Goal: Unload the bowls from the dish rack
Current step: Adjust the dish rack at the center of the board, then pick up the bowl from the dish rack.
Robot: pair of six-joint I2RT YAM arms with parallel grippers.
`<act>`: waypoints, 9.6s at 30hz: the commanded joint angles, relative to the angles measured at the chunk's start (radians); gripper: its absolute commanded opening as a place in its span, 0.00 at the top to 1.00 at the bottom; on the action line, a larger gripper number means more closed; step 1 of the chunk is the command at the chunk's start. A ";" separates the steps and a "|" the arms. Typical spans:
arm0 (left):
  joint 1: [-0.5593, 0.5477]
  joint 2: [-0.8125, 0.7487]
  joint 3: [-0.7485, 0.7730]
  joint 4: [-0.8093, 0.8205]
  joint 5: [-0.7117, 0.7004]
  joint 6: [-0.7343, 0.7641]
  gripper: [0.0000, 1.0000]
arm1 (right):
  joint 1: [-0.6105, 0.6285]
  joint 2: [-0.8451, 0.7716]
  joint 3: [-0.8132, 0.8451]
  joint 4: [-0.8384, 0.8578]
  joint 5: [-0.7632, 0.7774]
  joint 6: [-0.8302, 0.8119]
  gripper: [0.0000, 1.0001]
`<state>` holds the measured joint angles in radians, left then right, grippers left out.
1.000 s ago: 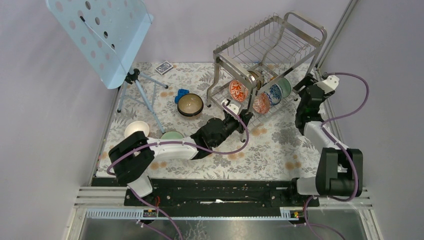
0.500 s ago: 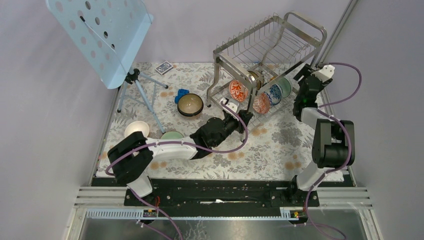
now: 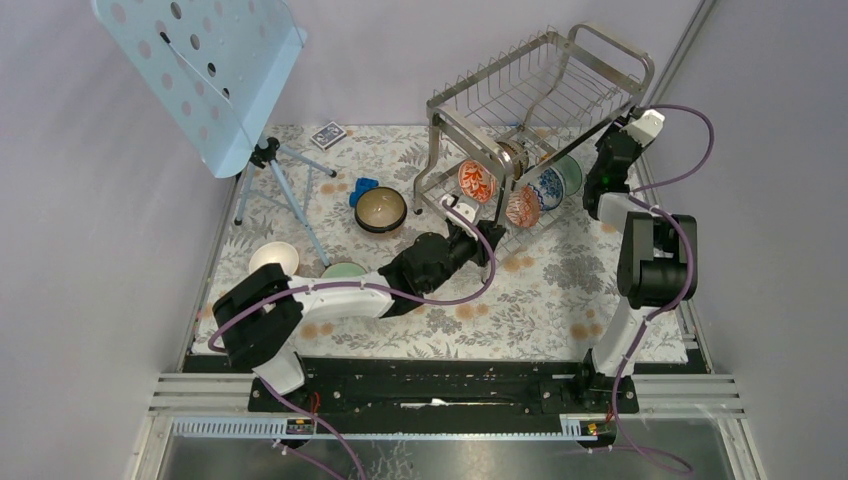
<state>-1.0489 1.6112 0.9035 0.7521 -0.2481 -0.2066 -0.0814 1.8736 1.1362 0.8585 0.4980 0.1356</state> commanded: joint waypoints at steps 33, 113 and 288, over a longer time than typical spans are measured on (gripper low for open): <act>0.068 0.016 0.160 -0.173 -0.146 -0.013 0.67 | -0.011 -0.374 -0.166 -0.522 0.258 0.250 1.00; 0.423 -0.146 0.023 -0.171 -0.134 -0.020 0.01 | 0.180 -0.972 -0.270 -1.214 -0.251 0.396 0.17; 0.460 0.648 0.475 0.816 0.740 -0.734 1.00 | 0.309 -1.623 -0.940 -1.137 -0.793 0.592 0.22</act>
<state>-0.6216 2.3646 1.4128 1.3163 0.5625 -0.8745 0.2207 0.2676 0.1989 -0.3019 -0.2970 0.7383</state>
